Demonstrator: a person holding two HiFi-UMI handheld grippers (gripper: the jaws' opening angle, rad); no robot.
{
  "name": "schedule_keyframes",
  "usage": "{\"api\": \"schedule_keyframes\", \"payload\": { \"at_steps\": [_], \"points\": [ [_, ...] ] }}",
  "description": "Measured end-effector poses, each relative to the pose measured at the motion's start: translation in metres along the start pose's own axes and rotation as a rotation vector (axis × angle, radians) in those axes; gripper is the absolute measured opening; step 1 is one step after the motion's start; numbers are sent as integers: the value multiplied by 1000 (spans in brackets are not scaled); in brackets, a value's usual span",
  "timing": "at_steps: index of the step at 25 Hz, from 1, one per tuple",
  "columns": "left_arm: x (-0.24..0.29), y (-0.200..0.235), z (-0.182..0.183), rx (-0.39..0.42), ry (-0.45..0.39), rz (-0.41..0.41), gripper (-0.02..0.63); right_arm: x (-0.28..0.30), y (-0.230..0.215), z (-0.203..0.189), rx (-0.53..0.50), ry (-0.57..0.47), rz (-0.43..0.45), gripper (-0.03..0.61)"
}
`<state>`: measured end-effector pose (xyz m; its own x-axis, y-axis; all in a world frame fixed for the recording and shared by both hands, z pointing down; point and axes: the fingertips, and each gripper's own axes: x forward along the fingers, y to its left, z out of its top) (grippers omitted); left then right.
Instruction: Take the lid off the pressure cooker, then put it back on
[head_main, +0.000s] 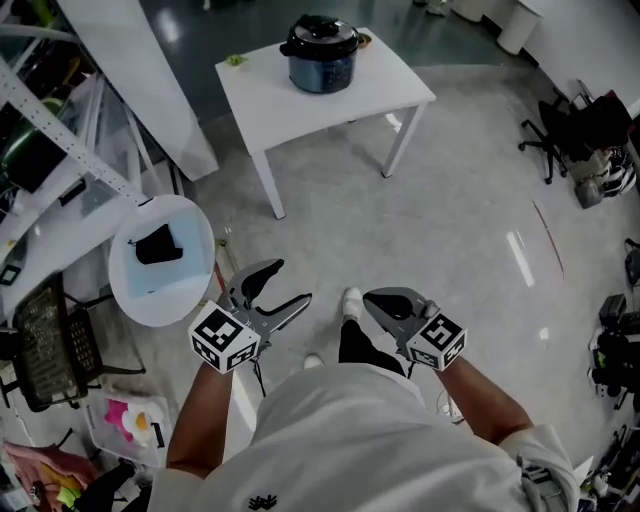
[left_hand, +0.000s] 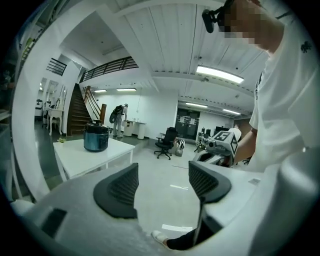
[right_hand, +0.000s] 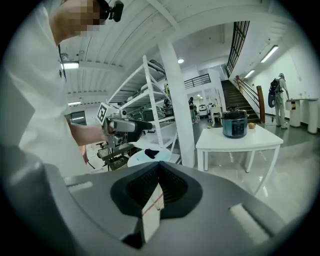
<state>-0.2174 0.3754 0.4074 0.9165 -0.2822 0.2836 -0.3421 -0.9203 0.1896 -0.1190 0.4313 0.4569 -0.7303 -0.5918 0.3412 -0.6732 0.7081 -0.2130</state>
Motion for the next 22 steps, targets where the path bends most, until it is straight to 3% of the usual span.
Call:
{"api": "schedule_keyframes", "payload": {
  "at_steps": [12,22],
  "points": [
    [130,115,94,35,12,87,304,2,-165,54,-13,-28,25,14],
    [206,172,130,50,12,101,291,1,-256,59,32,-27,22,14]
  ]
}}
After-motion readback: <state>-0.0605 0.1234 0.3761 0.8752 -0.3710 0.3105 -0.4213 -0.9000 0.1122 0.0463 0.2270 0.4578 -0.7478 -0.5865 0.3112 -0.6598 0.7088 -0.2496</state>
